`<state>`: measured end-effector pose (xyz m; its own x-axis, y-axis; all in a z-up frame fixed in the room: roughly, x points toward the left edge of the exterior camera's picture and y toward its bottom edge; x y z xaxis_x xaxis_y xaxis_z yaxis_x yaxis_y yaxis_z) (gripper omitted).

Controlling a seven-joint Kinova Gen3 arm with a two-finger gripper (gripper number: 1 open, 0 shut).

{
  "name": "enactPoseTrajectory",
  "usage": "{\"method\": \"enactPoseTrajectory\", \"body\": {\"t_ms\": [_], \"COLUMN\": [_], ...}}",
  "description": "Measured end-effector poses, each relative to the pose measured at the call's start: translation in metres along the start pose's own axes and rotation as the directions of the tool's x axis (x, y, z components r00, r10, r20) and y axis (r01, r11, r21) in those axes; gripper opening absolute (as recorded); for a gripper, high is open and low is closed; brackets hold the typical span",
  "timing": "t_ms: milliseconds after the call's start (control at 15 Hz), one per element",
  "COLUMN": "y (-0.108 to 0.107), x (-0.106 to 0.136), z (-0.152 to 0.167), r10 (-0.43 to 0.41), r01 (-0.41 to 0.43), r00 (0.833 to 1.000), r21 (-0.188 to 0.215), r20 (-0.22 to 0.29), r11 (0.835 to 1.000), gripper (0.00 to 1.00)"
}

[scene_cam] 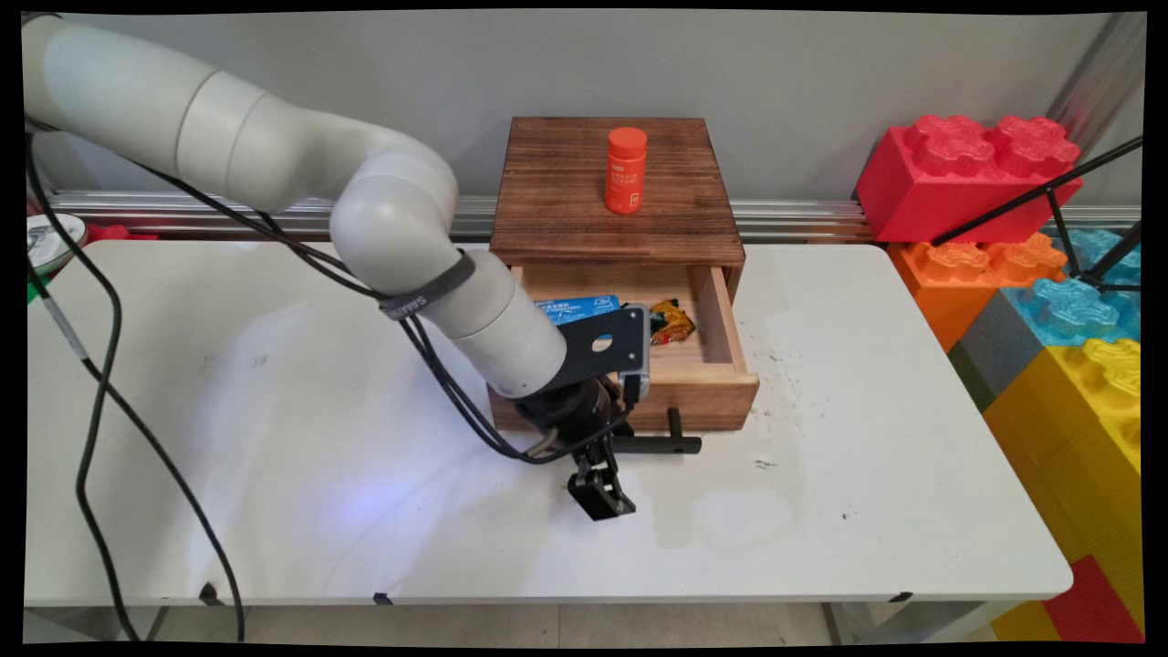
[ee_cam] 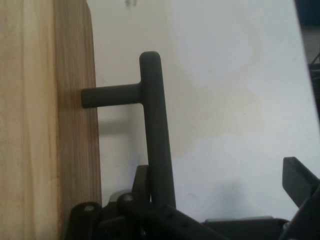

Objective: Open the drawer

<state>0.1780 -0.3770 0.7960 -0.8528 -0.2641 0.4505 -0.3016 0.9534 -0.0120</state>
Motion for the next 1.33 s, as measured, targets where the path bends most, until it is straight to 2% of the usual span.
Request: {"method": "enactPoseTrajectory", "body": {"t_ms": [533, 1333], "y": [0.029, 0.048], "x": [0.0, -0.017], "z": [-0.006, -0.001], "r10": [0.0, -0.007], "r01": [0.0, 0.007], "r00": [1.0, 1.0], "r21": [-0.022, -0.028], "r20": [-0.009, -0.007], "r11": [1.0, 1.0], "gripper": [1.0, 1.0]}}
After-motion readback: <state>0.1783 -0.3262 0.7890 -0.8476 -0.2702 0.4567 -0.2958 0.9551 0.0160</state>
